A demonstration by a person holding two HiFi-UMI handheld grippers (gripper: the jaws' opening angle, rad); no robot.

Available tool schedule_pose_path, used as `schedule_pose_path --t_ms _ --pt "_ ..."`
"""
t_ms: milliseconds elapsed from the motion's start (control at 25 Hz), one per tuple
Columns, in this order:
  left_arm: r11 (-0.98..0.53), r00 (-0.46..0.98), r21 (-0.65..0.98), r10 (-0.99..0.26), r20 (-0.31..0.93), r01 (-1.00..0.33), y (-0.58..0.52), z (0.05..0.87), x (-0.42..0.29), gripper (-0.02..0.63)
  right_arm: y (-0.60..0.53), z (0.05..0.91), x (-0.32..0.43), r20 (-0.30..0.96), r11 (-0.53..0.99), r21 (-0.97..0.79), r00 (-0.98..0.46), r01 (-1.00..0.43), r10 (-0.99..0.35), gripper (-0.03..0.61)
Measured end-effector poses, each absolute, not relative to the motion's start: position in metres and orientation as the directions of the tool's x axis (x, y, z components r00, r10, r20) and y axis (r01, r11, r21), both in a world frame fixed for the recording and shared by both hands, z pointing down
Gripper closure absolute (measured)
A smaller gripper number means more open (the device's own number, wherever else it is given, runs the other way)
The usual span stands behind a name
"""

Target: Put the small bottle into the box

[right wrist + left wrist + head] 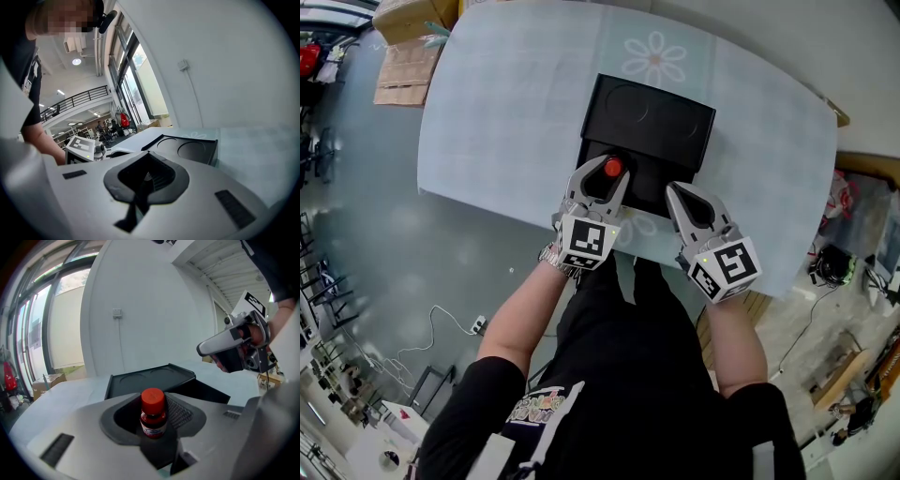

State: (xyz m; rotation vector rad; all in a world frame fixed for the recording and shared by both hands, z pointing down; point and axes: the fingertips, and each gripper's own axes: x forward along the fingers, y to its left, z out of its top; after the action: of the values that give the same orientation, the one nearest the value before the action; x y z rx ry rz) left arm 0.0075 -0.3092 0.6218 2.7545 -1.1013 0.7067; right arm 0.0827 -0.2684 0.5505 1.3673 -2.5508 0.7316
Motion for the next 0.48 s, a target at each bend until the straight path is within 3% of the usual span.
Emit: schedule_pose_path --t_ms 480 --pt "-0.688 0.602 -0.136 -0.700 0.385 -0.713 -0.292 0.591 0.004 0.457 -0.247 0.529 0.097 0.322 0.511 -0.314 -0.596 -0.800 -0.735 0.571"
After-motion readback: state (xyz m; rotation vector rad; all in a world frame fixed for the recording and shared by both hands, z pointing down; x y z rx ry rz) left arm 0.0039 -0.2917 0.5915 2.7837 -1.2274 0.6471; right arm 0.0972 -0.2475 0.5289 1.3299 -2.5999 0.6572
